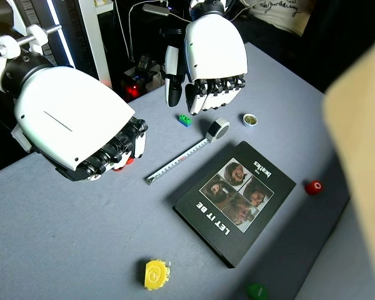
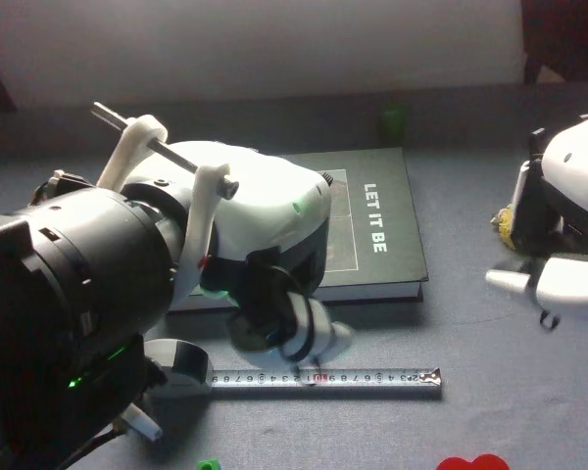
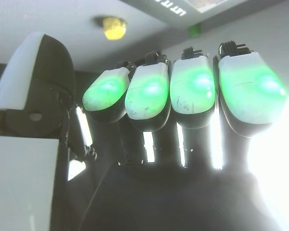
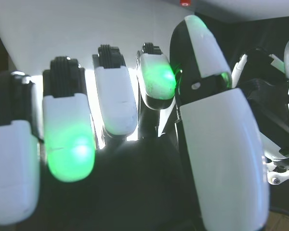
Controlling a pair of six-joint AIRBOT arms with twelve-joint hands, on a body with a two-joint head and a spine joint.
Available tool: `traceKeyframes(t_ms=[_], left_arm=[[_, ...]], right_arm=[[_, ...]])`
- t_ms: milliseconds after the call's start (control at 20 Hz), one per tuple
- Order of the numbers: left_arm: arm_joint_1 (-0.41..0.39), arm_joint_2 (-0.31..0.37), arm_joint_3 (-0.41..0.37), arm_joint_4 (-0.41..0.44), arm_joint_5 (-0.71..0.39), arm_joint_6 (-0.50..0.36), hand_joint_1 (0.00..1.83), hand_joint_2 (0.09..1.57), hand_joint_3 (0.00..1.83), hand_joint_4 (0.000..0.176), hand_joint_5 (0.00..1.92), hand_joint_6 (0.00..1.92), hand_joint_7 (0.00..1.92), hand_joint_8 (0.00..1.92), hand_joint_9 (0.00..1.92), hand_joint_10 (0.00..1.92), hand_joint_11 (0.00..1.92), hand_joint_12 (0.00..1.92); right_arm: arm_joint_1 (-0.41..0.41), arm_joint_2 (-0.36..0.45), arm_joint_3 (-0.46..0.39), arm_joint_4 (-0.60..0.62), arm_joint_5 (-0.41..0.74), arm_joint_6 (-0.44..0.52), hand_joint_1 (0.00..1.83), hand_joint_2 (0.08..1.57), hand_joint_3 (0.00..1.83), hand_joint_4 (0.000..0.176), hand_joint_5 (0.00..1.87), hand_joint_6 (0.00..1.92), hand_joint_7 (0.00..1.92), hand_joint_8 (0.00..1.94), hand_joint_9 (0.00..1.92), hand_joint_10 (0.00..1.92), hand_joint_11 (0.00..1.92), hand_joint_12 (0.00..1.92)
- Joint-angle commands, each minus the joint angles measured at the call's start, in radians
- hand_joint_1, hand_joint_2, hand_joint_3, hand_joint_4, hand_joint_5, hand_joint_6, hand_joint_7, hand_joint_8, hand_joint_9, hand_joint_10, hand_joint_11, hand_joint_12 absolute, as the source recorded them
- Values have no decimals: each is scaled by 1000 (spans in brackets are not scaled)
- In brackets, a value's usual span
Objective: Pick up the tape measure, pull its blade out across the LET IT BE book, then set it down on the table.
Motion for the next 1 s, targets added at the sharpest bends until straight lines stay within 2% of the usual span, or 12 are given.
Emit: traceKeyframes(t_ms=[0, 250, 500, 700, 800, 900, 950], left_arm=[[-14, -3, 1, 71, -19, -2, 48, 1115, 19, 57, 285, 13, 247, 10, 166, 17, 0, 631], [-14, -2, 5, 71, -12, 4, 61, 1116, 6, 58, 279, 1, 256, 6, 176, 9, 0, 633], [-3, 22, 9, 25, 65, 26, 62, 1117, 4, 59, 269, 0, 253, 2, 177, 7, 0, 632], [-20, 33, 50, -171, 158, 172, 165, 1059, 0, 59, 268, 0, 243, 1, 177, 4, 0, 633], [-33, 28, 83, -249, 214, 182, 376, 980, 0, 53, 271, 2, 233, 1, 176, 1, 0, 624], [-58, 21, 115, -291, 263, 186, 528, 944, 0, 49, 274, 2, 231, 0, 175, 0, 0, 622], [-78, 14, 133, -309, 286, 192, 573, 928, 0, 47, 274, 1, 230, 0, 174, 0, 0, 607]], right_arm=[[4, 5, -3, -64, 17, 7, 94, 990, 41, 112, 64, 6, 48, 2, 5, 2, 0, 177], [2, 6, -3, -64, 15, 7, 80, 1009, 18, 112, 68, 2, 74, 7, 13, 2, 0, 205], [-9, 9, 13, -68, -11, 7, 80, 1018, 5, 112, 75, 2, 89, 0, 31, 2, 0, 289], [-30, 13, 67, -72, -128, 34, 74, 1021, 3, 111, 77, 2, 93, 2, 31, 1, 0, 280], [-48, 13, 103, -155, -204, 128, 67, 1025, 4, 111, 82, 3, 97, 2, 33, 1, 0, 294], [-54, 12, 138, -277, -266, 243, 67, 1025, 3, 110, 83, 2, 97, 2, 33, 1, 0, 295], [-51, 10, 149, -283, -273, 257, 74, 1022, 2, 110, 83, 3, 97, 1, 32, 1, 0, 295]])
